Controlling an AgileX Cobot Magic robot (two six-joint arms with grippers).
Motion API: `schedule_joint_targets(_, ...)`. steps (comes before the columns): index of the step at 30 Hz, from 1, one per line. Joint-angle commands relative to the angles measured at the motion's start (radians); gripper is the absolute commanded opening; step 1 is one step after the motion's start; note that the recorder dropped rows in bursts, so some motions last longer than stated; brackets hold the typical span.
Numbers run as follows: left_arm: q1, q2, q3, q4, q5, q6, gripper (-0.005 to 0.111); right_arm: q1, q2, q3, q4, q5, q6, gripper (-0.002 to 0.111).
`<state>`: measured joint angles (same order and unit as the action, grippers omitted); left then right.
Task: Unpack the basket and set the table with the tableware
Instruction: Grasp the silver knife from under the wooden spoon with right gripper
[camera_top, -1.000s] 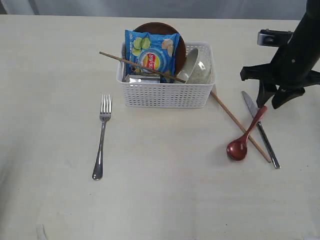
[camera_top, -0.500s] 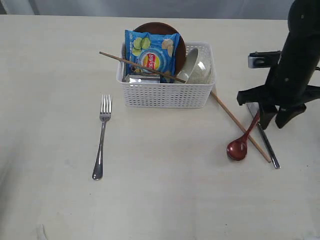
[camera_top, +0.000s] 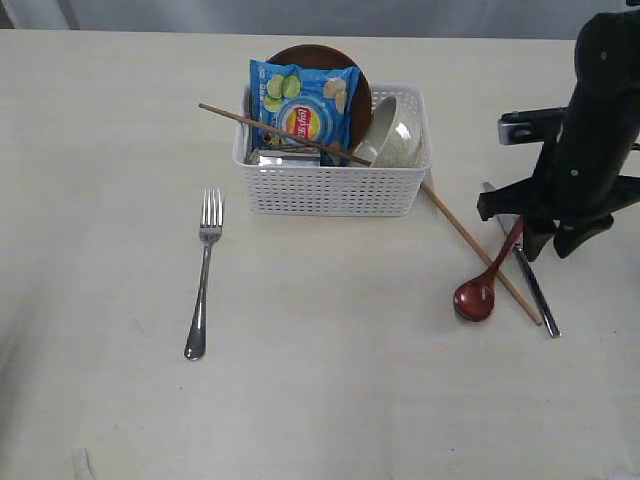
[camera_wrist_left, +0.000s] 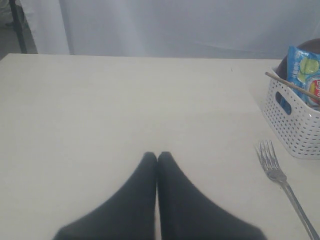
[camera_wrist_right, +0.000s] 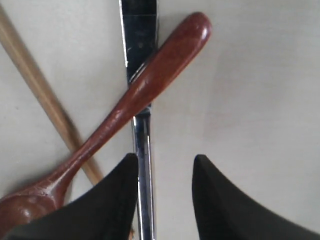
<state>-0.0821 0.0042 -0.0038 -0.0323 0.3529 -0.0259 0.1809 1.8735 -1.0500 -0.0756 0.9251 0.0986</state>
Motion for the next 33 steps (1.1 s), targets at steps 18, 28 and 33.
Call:
schedule_joint_targets(18,0.003,-0.004,0.004,0.001,-0.010,0.003,0.000,-0.002,-0.005,0.004,0.051,-0.022,-0.041,0.036)
schedule_joint_targets(28,0.003,-0.004,0.004,0.001,-0.010,0.003,0.000,-0.002,-0.005,0.054,0.049,-0.088,-0.041,0.036)
schedule_joint_targets(33,0.003,-0.004,0.004,0.001,-0.010,0.003,0.000,-0.002,-0.005,0.058,0.049,-0.134,-0.041,0.036)
